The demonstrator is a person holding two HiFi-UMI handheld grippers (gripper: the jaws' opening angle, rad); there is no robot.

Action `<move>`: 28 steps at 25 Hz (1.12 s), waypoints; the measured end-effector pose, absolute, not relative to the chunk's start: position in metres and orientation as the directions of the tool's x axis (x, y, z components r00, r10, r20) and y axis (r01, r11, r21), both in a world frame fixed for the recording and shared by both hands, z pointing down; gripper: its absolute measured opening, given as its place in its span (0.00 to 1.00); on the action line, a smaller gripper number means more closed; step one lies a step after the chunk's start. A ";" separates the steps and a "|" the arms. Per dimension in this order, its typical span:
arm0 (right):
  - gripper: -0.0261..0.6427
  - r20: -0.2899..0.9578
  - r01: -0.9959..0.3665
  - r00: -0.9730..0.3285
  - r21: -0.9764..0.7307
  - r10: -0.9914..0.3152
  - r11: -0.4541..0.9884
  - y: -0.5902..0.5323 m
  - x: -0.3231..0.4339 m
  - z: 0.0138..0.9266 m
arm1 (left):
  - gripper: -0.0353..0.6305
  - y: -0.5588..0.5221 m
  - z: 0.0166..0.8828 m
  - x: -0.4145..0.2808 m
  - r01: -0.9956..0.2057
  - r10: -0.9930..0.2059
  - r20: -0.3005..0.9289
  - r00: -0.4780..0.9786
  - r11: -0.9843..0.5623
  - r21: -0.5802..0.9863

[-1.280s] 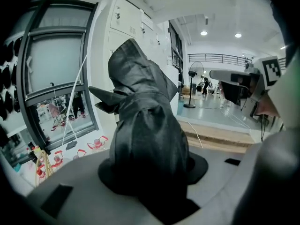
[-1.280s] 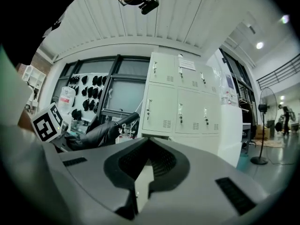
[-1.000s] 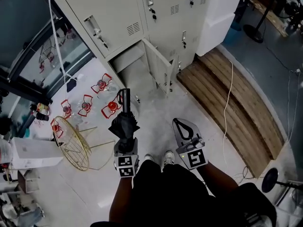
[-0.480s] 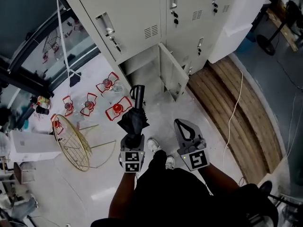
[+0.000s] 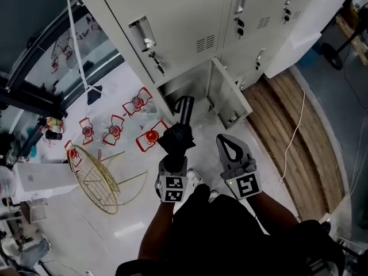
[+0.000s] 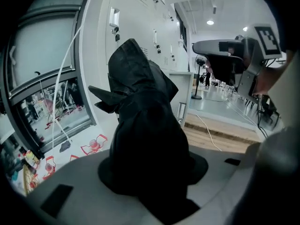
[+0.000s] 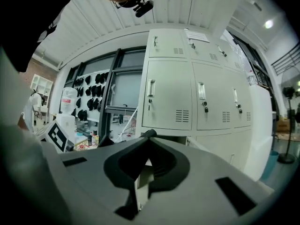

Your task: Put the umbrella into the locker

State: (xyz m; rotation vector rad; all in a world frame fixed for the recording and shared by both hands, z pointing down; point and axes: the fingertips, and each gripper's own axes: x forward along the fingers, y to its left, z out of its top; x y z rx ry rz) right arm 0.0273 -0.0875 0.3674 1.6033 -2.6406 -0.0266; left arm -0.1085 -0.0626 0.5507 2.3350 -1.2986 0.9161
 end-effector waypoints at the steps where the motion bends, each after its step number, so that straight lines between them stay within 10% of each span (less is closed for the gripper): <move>1: 0.04 0.045 -0.881 -0.468 0.058 -0.883 0.470 -0.091 0.026 0.370 | 0.32 -0.068 0.556 -0.107 -0.842 -0.631 0.678 0.376 -0.538 -0.033; 28: 0.04 0.335 -0.704 -0.652 0.066 -0.681 0.707 -0.115 0.059 0.517 | 0.32 -0.214 0.655 -0.061 -0.972 -0.614 0.768 0.183 -0.231 0.046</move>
